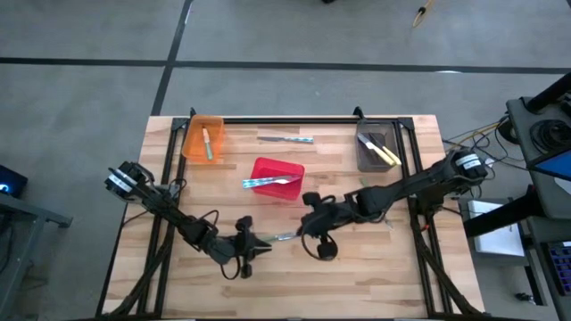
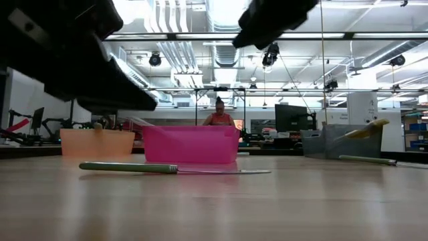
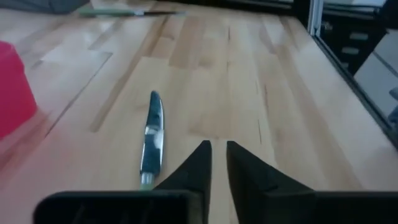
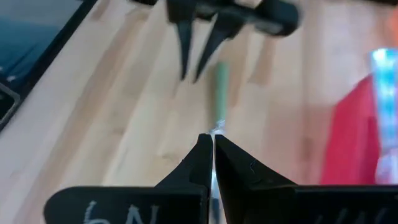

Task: Sort silverware by color (type)
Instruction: Put the bottom green table knife into the orange bin

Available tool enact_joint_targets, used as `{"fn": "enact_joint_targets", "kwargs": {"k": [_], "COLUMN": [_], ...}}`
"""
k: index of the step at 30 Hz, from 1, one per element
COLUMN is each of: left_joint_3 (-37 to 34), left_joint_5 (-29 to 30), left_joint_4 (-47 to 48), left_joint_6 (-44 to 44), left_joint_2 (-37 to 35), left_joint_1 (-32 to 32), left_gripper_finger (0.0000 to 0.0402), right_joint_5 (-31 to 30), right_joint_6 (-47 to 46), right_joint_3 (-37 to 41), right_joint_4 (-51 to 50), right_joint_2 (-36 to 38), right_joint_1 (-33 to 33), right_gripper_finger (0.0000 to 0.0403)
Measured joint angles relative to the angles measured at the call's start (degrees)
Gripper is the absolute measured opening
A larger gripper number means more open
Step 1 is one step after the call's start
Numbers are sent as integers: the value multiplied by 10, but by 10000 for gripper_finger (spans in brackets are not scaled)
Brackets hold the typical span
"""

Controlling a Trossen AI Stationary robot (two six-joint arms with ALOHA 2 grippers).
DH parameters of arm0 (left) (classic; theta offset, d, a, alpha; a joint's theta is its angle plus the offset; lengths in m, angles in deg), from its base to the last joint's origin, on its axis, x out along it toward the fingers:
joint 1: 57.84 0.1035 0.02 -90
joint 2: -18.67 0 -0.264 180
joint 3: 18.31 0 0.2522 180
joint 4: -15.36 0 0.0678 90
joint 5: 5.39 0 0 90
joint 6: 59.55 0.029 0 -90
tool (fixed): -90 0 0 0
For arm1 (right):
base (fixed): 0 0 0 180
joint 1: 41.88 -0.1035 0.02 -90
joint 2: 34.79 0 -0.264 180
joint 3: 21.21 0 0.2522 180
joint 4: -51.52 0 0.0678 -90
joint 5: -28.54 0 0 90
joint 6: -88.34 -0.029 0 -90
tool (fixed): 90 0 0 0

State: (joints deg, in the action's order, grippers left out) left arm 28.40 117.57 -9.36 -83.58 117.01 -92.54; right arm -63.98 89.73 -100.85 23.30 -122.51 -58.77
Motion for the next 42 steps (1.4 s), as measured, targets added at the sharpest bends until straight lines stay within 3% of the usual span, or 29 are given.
{"fn": "enact_joint_targets", "kwargs": {"k": [8,13,20,26,33,42], "left_joint_3": [42,66,98,95,74,63], "left_joint_5": [53,87,84,84,83,81], "left_joint_4": [74,92,95,103,132,193], "left_joint_6": [11,21,14,-10,-36,-61], "left_joint_2": [2,11,66,82,82,82], "left_joint_1": [2,5,5,5,5,8], "left_gripper_finger": [113,142,148,149,149,149], "right_joint_5": [-9,-24,-42,-65,-88,-99], "right_joint_6": [-45,-53,-37,-15,-53,-81], "right_joint_3": [68,137,197,206,200,199], "right_joint_4": [43,168,371,478,515,537], "right_joint_2": [2,-10,-54,-138,-215,-246], "right_joint_1": [-38,-50,-45,-28,-11,-6], "right_gripper_finger": [9,9,9,9,9,9]}}
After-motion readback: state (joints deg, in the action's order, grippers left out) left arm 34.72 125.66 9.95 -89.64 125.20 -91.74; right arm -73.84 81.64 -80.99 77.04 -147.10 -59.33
